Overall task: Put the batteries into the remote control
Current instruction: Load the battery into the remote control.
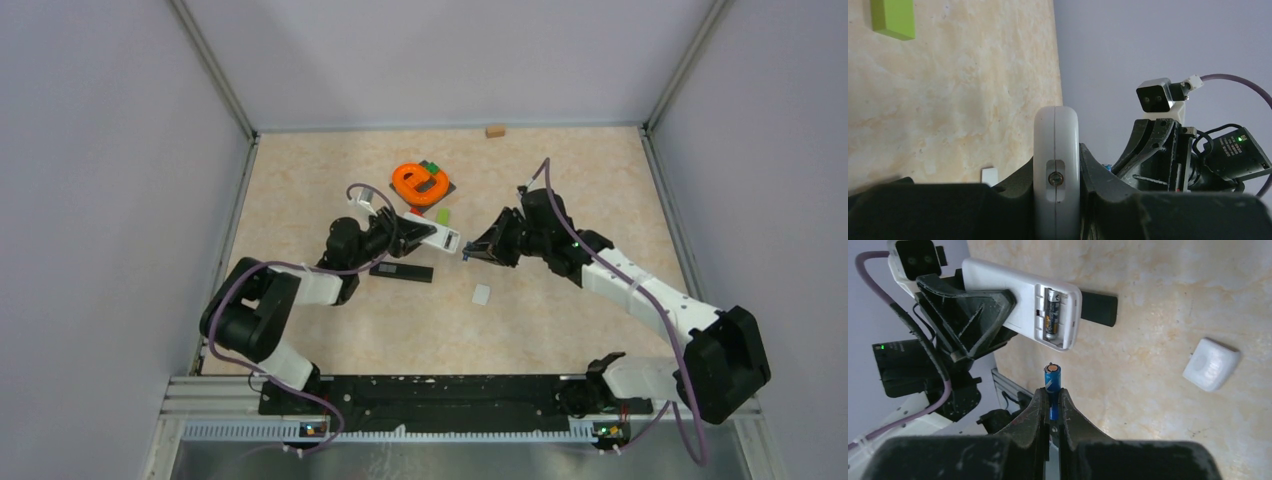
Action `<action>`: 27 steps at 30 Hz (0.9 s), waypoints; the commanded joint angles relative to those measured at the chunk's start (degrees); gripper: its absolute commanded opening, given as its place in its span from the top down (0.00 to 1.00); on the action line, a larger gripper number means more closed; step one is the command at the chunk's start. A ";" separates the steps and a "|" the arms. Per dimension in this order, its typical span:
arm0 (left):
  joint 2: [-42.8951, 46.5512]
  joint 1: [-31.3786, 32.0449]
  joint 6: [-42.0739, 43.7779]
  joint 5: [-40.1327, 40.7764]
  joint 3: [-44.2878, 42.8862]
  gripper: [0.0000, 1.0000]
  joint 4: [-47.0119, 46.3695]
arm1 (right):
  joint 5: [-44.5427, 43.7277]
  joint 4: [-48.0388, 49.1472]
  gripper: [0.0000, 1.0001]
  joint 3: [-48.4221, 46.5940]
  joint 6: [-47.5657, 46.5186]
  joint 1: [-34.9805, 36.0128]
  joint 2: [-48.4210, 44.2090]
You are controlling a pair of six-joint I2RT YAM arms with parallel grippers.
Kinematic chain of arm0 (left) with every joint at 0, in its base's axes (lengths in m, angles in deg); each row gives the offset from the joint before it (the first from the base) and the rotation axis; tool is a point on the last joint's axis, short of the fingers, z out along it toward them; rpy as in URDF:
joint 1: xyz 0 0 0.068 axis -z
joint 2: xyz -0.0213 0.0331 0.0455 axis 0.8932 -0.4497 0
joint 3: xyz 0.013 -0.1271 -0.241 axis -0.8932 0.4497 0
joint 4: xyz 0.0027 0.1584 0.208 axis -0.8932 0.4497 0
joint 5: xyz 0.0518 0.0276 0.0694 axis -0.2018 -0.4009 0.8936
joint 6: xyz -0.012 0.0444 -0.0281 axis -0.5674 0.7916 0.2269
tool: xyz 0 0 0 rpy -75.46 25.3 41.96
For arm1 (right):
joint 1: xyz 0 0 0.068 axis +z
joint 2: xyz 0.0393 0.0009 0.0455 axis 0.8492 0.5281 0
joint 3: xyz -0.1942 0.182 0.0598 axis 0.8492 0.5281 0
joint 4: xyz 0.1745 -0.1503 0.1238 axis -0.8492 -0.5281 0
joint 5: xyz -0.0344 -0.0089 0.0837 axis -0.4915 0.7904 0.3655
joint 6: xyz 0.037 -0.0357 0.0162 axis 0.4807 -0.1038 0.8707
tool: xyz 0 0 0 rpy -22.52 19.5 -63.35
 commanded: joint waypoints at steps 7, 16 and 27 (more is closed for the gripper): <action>-3.42 2.42 -3.21 -2.28 -4.18 1.00 -11.53 | -5.27 0.28 1.00 -5.34 4.32 1.00 1.28; -3.02 3.25 -1.28 -2.86 -4.19 1.00 -12.15 | -4.08 1.19 1.00 -6.68 4.57 1.09 3.20; -1.36 3.25 0.37 -2.61 -3.95 1.00 -10.83 | -3.53 1.20 0.87 -6.13 5.09 1.04 3.80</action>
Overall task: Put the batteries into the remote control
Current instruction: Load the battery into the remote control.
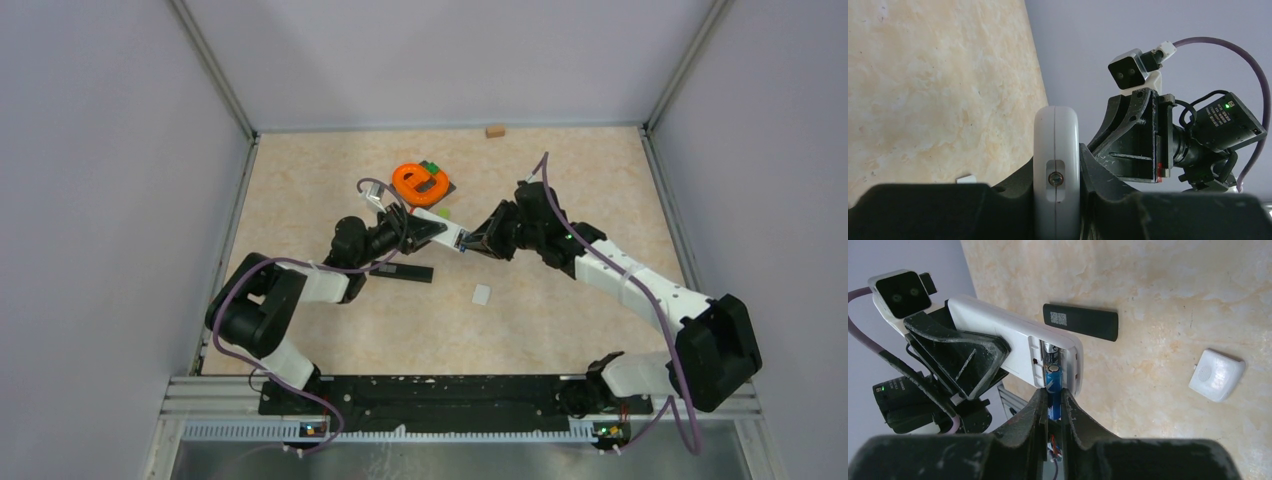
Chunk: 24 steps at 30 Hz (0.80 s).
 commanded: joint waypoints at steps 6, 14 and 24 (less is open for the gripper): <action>2.43 0.17 1.43 0.22 -1.33 1.00 -2.45 | 0.67 2.15 0.79 -2.47 1.02 0.48 -0.08; 2.91 0.25 1.31 0.14 -1.41 1.00 -2.18 | 1.47 2.86 0.73 -2.12 1.04 0.48 -0.06; 5.05 0.24 0.76 -3.95 -3.79 1.00 6.05 | -3.07 -1.49 0.24 -5.17 -10.20 0.15 -6.93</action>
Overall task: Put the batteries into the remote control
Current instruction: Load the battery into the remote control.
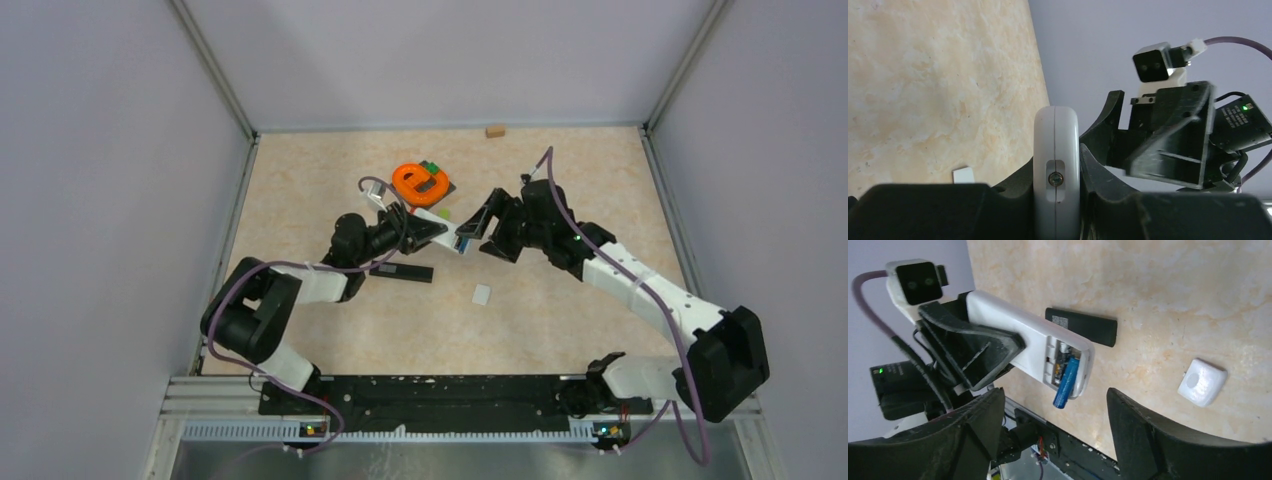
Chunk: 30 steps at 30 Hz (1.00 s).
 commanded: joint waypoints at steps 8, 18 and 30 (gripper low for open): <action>7.48 0.10 4.38 -13.95 -9.93 1.00 22.16 | -2.47 -6.45 0.08 -8.69 -25.35 -0.20 -5.69; 9.39 -0.38 15.51 -25.13 -20.60 1.00 40.74 | 25.46 -3.17 0.01 -6.48 -39.68 -0.29 -2.57; 7.73 -0.81 18.92 -27.81 -24.67 1.00 45.34 | 33.59 2.57 0.11 -1.62 -38.26 -0.22 -1.53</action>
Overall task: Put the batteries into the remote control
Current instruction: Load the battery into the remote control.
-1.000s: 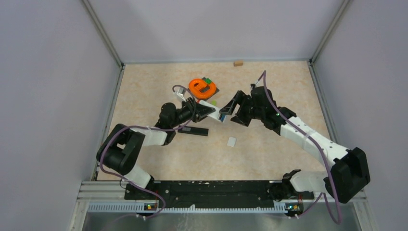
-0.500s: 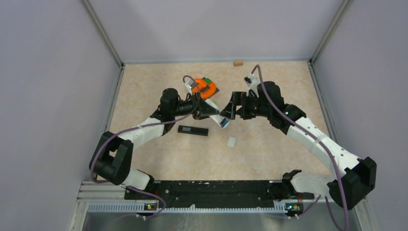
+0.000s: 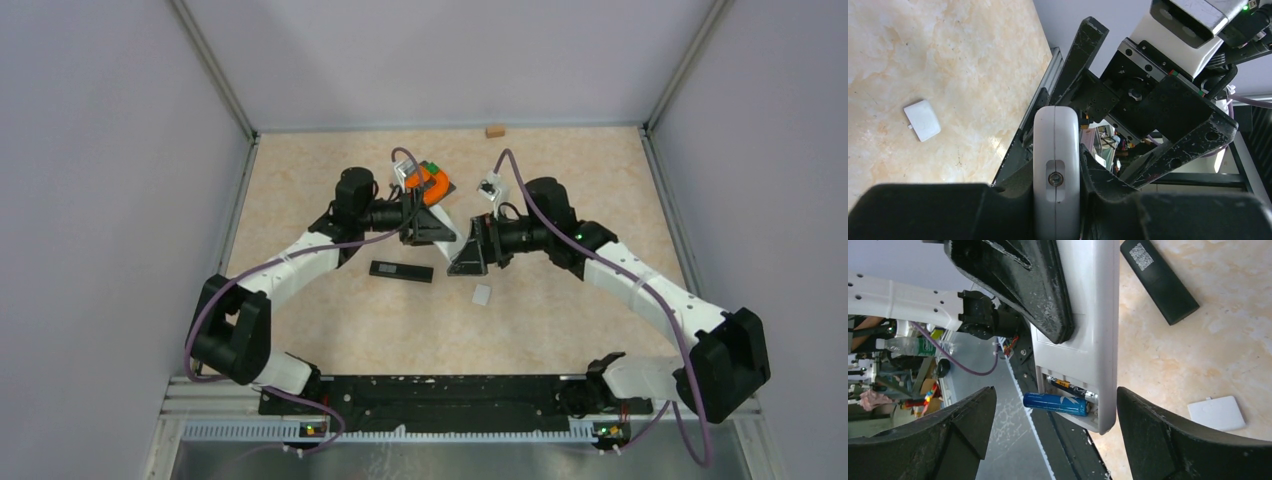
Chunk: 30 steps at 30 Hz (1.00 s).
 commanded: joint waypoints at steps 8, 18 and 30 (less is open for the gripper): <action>0.25 -0.51 1.62 -2.47 -2.90 1.00 0.35 | 2.72 3.16 0.32 -0.53 -1.84 -0.18 1.58; 0.26 -0.58 1.11 -2.76 -2.36 1.00 -0.87 | 1.11 3.57 0.60 -1.10 -0.83 -0.18 1.90; 0.05 -0.77 0.34 -3.31 -1.42 1.00 -3.06 | 1.50 6.10 0.14 -0.06 0.98 -0.18 -0.61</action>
